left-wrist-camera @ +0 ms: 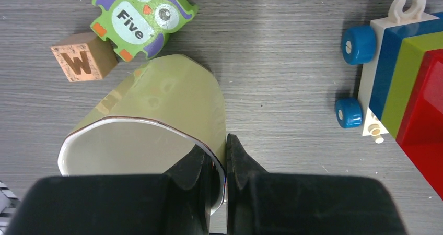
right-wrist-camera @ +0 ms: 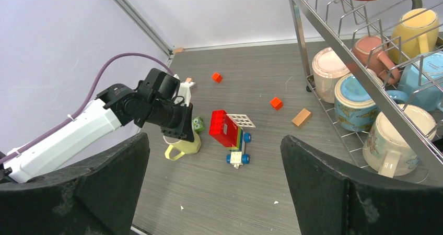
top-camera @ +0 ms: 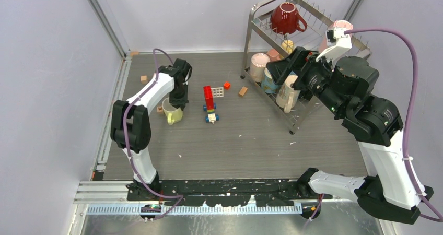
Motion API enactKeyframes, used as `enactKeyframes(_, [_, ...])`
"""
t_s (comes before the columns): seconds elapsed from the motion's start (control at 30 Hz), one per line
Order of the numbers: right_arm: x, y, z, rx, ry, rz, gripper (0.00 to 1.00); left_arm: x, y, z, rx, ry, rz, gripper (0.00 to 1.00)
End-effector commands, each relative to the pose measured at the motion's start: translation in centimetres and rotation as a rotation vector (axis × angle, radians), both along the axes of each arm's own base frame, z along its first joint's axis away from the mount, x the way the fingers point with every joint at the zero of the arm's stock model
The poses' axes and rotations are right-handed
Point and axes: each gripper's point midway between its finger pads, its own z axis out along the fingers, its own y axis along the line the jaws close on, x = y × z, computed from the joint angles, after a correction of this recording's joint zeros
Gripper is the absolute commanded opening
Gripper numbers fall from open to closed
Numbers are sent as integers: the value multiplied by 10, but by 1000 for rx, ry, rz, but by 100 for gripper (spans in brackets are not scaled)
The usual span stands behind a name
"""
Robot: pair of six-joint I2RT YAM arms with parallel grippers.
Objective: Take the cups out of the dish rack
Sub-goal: Place the cup at the center of the board, then unload the cup from the dish rack.
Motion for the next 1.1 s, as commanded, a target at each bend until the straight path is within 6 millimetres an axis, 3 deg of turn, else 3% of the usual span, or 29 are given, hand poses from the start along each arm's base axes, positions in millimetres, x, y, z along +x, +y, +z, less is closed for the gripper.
enactKeyframes(0.0, [2, -5, 7, -6, -27, -27, 100, 16, 10, 10, 41, -52, -5, 12])
enactKeyframes(0.33, [7, -6, 5, -27, -13, -51, 100, 9, 10, 36, 4, -130, 0, 63])
enactKeyframes(0.4, [9, -7, 5, -31, -12, -58, 100, 6, 11, 44, -2, -149, 2, 80])
enactKeyframes(0.43, [9, -7, 5, -33, -11, -60, 100, 5, 11, 48, -5, -159, 2, 94])
enactKeyframes(0.47, [10, -7, 5, -36, -10, -61, 100, 3, 11, 53, -10, -169, 3, 99])
enactKeyframes(0.83, [18, -6, 4, -68, -3, -85, 100, -23, -1, 115, -168, -315, -8, 100])
enactKeyframes(1.07, [28, -18, 7, -118, -8, -165, 100, -47, -27, 166, -383, -450, -88, 100])
